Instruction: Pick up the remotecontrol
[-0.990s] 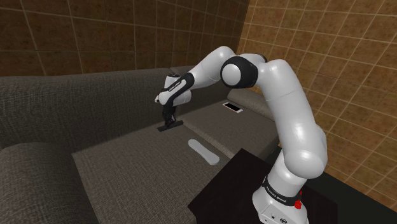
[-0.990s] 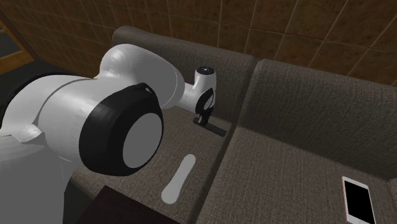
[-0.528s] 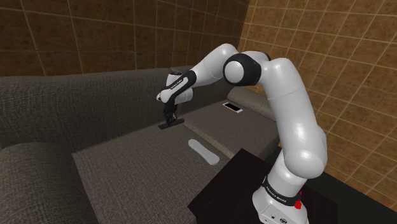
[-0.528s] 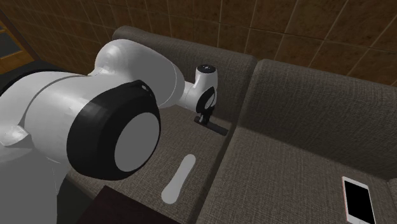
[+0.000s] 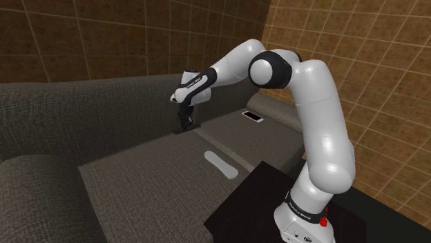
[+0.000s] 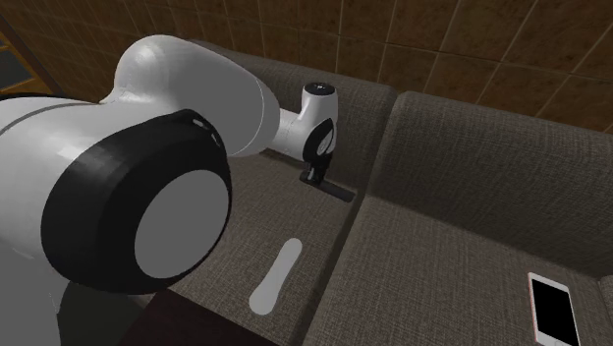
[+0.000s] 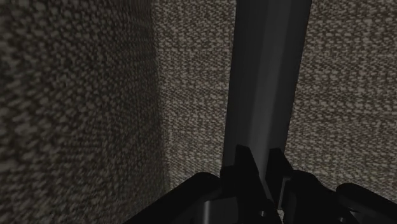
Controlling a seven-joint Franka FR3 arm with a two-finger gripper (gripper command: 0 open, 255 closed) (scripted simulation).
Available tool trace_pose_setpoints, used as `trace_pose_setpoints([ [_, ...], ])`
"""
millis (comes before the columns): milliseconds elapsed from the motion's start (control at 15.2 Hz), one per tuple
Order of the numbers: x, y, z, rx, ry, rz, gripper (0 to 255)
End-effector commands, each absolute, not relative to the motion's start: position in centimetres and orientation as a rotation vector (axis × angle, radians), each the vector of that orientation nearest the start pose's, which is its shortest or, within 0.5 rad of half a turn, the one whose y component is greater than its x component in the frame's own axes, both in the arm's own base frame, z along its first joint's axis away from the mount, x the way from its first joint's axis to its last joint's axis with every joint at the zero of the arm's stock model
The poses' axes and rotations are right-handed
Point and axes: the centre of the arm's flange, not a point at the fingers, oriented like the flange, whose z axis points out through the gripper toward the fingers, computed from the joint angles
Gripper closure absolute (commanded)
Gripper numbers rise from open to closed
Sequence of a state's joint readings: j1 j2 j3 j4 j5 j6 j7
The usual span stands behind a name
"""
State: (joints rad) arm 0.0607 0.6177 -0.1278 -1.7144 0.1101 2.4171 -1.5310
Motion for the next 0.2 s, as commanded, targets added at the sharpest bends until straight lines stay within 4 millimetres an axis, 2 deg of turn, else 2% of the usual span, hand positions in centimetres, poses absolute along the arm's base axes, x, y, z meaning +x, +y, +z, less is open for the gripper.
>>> trace_pose_setpoints([
  [0, 68.21, -3.53, 25.09, -2.438, -2.077, -0.107, 255],
  [132, 68.21, -3.53, 25.17, -2.438, -2.077, -0.107, 255],
])
